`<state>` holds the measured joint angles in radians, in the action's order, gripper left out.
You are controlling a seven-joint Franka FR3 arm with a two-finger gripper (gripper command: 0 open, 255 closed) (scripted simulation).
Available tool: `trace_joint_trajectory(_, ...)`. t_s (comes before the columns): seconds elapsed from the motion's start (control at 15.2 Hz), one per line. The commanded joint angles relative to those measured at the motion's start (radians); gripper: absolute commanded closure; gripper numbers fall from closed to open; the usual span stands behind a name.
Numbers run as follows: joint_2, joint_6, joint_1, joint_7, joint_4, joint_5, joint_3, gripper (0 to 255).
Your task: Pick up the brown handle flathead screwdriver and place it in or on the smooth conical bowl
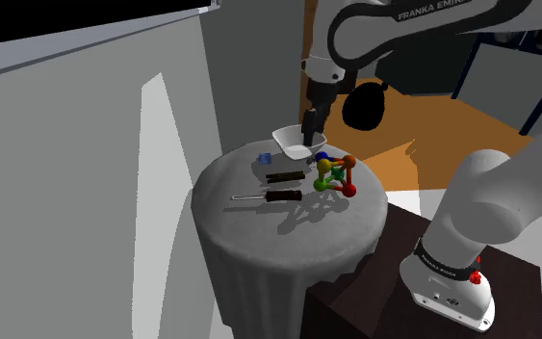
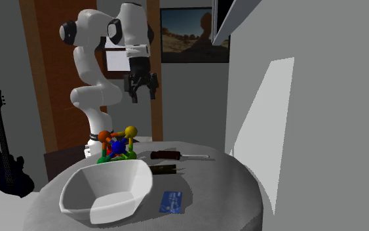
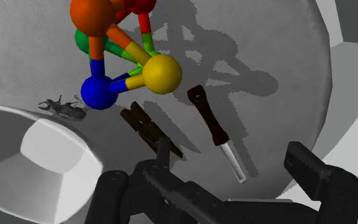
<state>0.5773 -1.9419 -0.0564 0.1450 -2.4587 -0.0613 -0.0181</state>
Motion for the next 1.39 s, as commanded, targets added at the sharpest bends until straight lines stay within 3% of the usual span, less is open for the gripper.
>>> trace_joint_trajectory(0.0,-0.056,-0.067,-0.009,0.002,-0.010,-0.003,-0.011,0)
trace_joint_trajectory(0.46,-0.284,-0.289,-0.037,-0.003,-0.009,-0.003,-0.054,0)
trace_joint_trajectory(0.99,-0.584,-0.500,-0.062,-0.032,0.072,0.037,-0.097,0)
trace_joint_trajectory(1.32,-0.637,-0.560,-0.064,-0.039,0.066,0.046,-0.097,0)
